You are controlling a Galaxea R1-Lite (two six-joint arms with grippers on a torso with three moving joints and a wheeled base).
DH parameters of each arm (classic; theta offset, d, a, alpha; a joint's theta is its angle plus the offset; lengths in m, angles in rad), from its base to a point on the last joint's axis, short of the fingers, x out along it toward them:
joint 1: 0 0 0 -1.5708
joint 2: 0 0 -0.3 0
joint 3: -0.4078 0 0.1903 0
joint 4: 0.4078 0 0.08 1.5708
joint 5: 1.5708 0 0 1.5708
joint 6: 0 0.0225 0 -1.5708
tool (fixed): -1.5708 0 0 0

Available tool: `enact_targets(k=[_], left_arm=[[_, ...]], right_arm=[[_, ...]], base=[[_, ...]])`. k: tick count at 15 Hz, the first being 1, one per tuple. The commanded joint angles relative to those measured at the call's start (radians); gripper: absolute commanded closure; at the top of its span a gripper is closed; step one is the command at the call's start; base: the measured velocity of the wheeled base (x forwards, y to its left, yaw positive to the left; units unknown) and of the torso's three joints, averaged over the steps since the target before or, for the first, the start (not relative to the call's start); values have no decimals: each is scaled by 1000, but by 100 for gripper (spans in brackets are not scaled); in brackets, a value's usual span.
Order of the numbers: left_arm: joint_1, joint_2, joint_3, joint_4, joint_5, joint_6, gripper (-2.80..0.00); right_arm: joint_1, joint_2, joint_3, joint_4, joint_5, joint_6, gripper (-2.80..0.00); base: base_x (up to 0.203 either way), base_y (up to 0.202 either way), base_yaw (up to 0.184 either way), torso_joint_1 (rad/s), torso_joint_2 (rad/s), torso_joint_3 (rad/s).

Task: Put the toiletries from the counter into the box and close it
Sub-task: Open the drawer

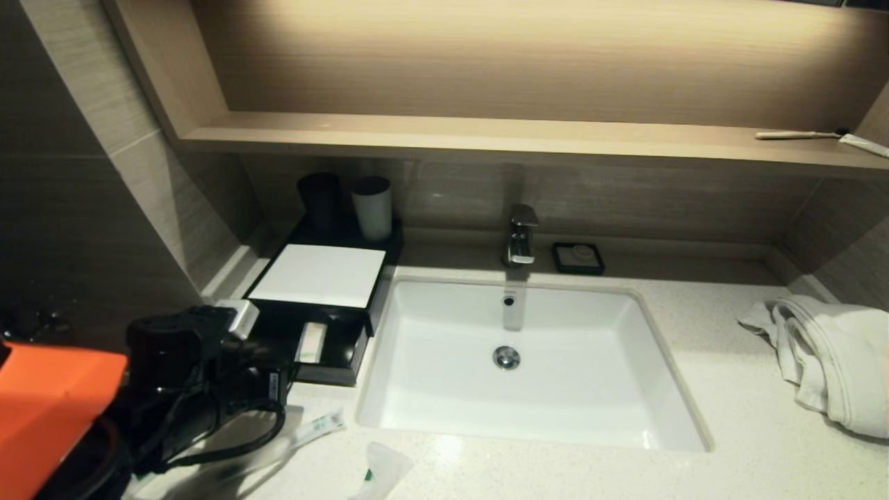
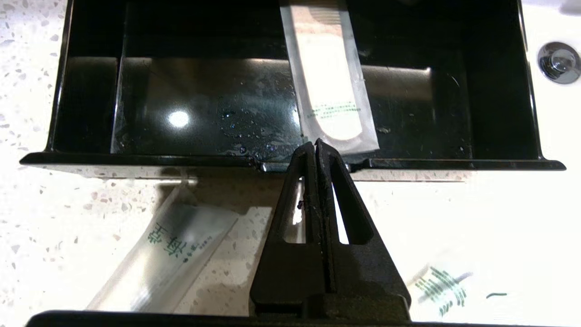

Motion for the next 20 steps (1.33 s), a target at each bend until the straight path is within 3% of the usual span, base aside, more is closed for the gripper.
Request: enact_targets(k=[1, 14, 20], left_arm=[[-2, -15, 10, -6, 0, -1, 0], [-2, -75, 68, -5, 0, -3, 0], [0, -32, -57, 48, 5, -2, 0]], right_arm=[[0, 0, 0, 0, 0, 0, 0], [0, 0, 0, 0, 0, 0, 0], [0, 0, 0, 0, 0, 0, 0]], base=[[0, 0, 0, 0, 0, 0], [0, 0, 0, 0, 0, 0], [0, 0, 0, 0, 0, 0]])
